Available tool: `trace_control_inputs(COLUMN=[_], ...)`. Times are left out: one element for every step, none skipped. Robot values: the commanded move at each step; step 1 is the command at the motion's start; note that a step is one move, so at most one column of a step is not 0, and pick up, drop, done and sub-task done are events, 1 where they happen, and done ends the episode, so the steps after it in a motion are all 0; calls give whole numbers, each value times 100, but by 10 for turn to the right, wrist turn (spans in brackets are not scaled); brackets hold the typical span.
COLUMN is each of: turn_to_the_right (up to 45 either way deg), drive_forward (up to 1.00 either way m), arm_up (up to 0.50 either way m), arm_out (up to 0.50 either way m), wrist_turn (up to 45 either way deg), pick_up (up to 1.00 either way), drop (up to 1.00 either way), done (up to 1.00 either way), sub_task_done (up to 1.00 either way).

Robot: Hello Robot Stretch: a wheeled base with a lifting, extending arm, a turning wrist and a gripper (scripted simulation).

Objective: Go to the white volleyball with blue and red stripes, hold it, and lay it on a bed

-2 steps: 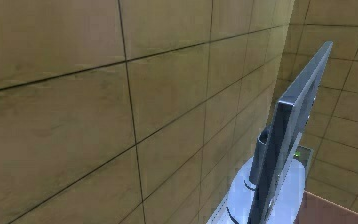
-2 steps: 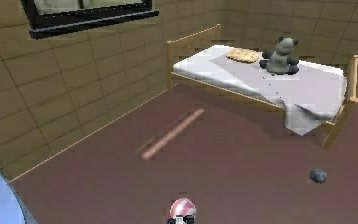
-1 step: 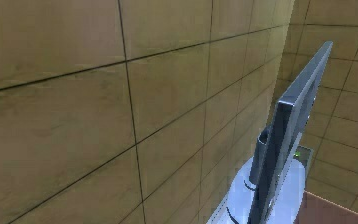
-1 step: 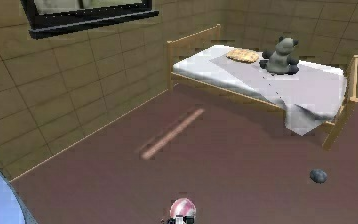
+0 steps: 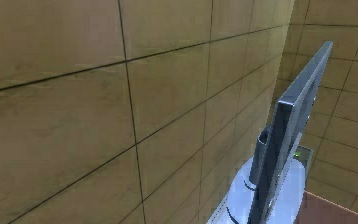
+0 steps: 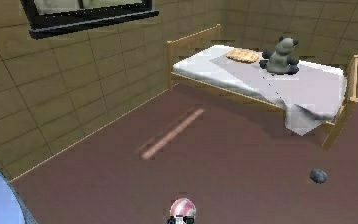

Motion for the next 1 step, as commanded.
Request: trace_control_inputs(turn_to_the_right=[0], drive_forward=[0], arm_up=[0], arm_out=[0], wrist_turn=[450], pick_up=[0], drop=[0], done=[0], sub_task_done=[0])
